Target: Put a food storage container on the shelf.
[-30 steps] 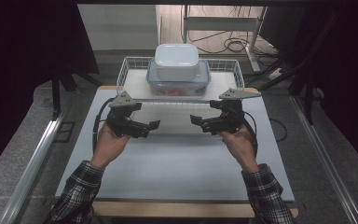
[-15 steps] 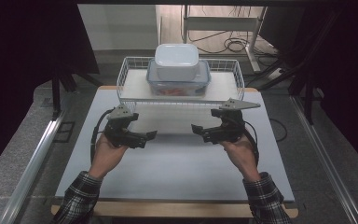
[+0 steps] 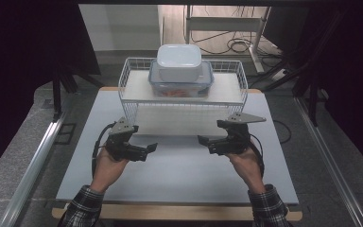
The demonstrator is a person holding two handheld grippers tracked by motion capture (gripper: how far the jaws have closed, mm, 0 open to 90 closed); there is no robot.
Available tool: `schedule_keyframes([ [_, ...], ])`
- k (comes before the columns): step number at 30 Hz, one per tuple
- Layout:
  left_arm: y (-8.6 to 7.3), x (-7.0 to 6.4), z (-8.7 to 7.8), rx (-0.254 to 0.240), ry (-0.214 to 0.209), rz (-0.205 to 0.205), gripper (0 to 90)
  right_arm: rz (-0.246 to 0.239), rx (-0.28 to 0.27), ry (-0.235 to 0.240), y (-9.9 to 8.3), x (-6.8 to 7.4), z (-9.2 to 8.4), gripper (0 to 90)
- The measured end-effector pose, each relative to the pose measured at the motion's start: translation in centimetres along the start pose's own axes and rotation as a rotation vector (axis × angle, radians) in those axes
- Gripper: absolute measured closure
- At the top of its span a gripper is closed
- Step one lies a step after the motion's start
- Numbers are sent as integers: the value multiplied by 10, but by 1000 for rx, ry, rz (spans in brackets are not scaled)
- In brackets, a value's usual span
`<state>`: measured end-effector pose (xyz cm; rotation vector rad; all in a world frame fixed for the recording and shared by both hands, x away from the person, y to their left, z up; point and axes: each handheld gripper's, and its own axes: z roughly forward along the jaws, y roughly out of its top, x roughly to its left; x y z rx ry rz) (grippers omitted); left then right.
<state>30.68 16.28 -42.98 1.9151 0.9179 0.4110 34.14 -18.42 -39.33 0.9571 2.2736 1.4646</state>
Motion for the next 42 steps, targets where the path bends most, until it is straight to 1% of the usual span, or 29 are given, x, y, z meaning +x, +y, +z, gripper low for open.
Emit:
schedule_keyframes([
  [2,-1,0,0,5,4,4,35,-4,14,-2,-3,0,0,30],
  [3,-2,-1,-1,5,10,7,35,-7,13,-5,-4,-1,0,30],
  [6,-5,-3,-2,4,3,5,35,-4,14,1,-8,-1,-1,30],
  [11,-10,-7,-2,18,15,21,35,2,23,-2,-16,-2,-4,30],
  [15,-15,-8,-1,23,6,10,35,6,26,-2,-21,-2,-6,31],
  [18,-21,-8,1,37,4,2,35,8,34,-3,-26,-2,-7,30],
  [21,-27,-8,4,55,5,3,35,8,40,-9,-30,-3,-8,30],
  [24,-32,-8,3,63,12,9,35,1,48,-18,-33,-3,-9,29],
  [27,-37,-6,1,62,20,2,32,1,54,-23,-37,-3,-11,13],
  [34,-48,-4,-3,55,32,-13,27,18,60,-43,-48,-5,-18,0],
  [40,-58,-5,-4,65,45,-5,19,21,67,-51,-55,-7,-22,0],
  [42,-62,-5,-5,66,52,-9,18,25,69,-56,-57,-7,-23,0],
])
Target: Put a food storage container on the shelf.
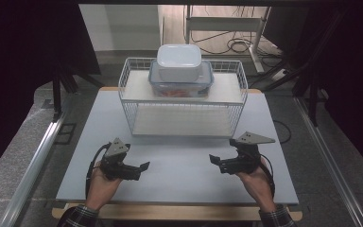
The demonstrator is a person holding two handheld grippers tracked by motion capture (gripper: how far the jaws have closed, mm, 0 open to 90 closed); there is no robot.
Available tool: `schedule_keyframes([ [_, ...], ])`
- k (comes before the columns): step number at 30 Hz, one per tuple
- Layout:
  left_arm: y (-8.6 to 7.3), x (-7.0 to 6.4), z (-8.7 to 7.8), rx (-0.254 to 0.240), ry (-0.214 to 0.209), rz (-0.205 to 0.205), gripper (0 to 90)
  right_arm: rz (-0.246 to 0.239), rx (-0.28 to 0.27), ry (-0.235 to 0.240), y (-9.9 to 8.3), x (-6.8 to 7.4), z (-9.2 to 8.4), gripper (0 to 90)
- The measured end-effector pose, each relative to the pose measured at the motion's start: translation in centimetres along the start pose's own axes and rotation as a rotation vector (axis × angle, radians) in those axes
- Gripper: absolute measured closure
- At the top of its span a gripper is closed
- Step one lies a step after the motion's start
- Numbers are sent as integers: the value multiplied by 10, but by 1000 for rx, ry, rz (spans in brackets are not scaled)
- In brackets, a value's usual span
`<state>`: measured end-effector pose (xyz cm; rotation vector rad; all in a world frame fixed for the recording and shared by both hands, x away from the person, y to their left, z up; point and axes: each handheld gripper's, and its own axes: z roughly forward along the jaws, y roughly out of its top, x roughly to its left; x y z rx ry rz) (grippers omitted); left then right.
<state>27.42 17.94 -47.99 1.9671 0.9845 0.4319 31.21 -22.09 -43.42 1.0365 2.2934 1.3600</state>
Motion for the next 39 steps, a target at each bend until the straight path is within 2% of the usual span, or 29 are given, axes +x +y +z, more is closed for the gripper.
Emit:
schedule_keyframes([
  [11,-22,9,-4,19,25,-39,15,23,8,-28,-20,-10,-2,0],
  [17,-30,12,-4,40,49,-36,13,37,26,-51,-34,-15,-2,0],
  [25,-39,13,-1,53,56,-39,1,68,38,-66,-51,-24,-7,0],
  [32,-44,13,4,64,61,-36,2,78,59,-72,-62,-25,-7,0],
  [39,-48,11,10,78,68,-13,1,59,102,-83,-72,-25,-2,0],
])
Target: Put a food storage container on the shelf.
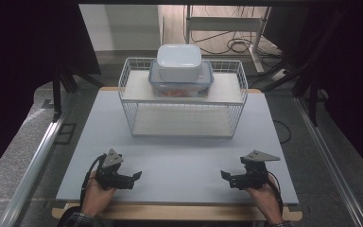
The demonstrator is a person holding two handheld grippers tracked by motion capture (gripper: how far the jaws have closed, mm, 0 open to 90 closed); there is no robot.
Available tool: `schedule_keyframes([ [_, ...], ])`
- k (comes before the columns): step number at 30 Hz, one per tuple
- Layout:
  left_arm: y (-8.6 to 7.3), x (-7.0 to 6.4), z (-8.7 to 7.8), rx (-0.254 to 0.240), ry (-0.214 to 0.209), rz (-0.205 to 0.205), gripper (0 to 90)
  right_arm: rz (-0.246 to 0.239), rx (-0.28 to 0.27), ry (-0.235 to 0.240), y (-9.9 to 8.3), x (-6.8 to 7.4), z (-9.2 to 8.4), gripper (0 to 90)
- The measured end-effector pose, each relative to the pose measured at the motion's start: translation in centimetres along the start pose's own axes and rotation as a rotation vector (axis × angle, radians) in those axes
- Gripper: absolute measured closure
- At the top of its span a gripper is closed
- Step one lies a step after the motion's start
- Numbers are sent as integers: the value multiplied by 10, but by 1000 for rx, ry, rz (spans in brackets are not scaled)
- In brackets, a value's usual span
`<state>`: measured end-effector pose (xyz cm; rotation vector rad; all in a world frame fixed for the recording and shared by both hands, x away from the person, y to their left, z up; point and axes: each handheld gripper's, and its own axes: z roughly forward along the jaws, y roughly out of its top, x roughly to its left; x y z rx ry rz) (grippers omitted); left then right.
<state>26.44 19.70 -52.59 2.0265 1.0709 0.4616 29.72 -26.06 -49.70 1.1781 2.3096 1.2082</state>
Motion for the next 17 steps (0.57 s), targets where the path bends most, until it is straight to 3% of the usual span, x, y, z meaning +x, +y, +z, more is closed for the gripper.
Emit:
schedule_keyframes([
  [10,-4,1,12,72,-11,-7,1,22,38,-1,-9,-5,8,0],
  [17,-5,2,14,91,-16,-11,1,17,57,-1,-11,-6,12,0],
])
